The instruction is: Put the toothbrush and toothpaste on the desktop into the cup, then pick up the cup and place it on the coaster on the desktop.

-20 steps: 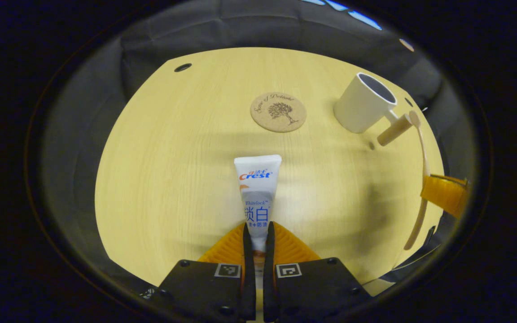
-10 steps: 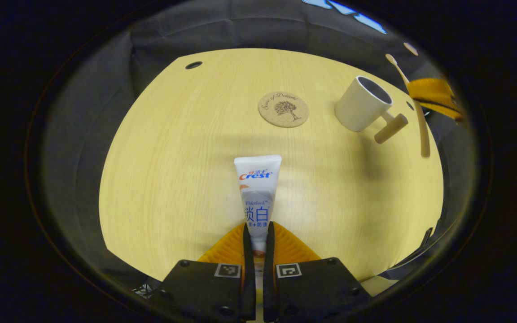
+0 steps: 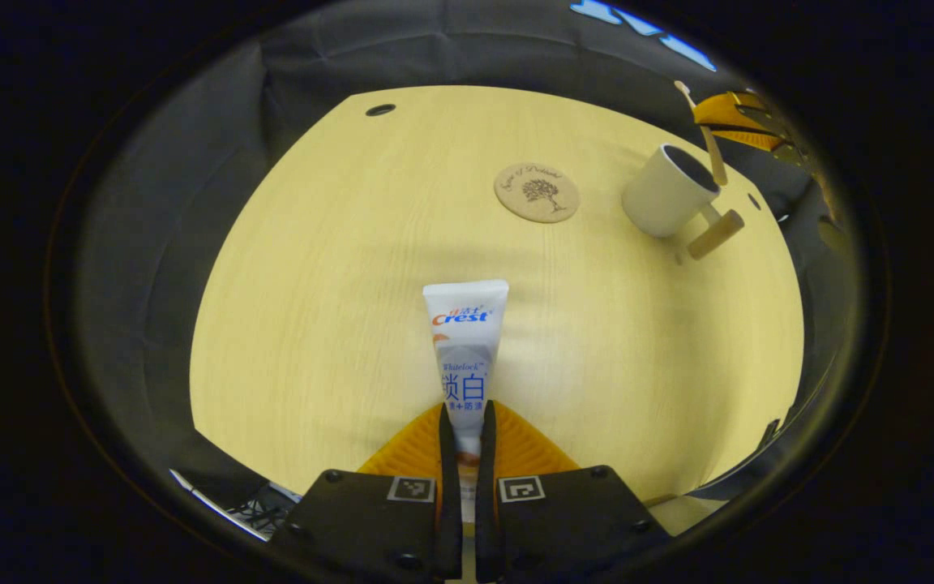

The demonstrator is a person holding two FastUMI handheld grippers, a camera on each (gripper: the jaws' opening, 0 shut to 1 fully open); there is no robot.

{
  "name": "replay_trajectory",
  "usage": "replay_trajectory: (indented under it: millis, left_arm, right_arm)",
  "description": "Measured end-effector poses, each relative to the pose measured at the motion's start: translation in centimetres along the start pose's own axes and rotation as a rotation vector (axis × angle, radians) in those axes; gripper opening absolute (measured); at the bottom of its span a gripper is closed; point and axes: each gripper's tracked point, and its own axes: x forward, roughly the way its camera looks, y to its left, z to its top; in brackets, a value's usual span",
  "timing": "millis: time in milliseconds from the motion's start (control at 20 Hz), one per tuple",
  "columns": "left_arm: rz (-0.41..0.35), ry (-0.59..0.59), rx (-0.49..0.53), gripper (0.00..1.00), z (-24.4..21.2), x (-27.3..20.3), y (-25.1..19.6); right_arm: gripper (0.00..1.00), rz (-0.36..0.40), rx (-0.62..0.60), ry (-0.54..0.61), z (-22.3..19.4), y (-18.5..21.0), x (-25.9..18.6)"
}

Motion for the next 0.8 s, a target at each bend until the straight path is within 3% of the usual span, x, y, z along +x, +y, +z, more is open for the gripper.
replay_trajectory:
  millis: [400, 650, 750, 800]
  left_arm:
    - [0.018, -0.021, -0.025, 0.14, 0.3, -0.7, 0.9]
    - [0.014, -0.059, -0.009, 0.14, 2.0, -1.2, 0.6]
    - [0.004, -0.080, -0.005, 0.14, 2.8, -1.4, 0.2]
    - [-0.001, -0.092, -0.002, 0.14, 3.3, -1.5, -0.1]
  right_arm:
    - [0.02, 0.000, -0.031, -0.051, 0.7, -0.6, 2.5]
    - [0.05, 0.018, -0.030, -0.022, -0.4, -0.8, 2.3]
    - [0.07, 0.027, -0.020, -0.026, -0.7, -0.8, 1.9]
    - [0.14, 0.015, -0.018, -0.013, -1.1, -1.1, 1.7]
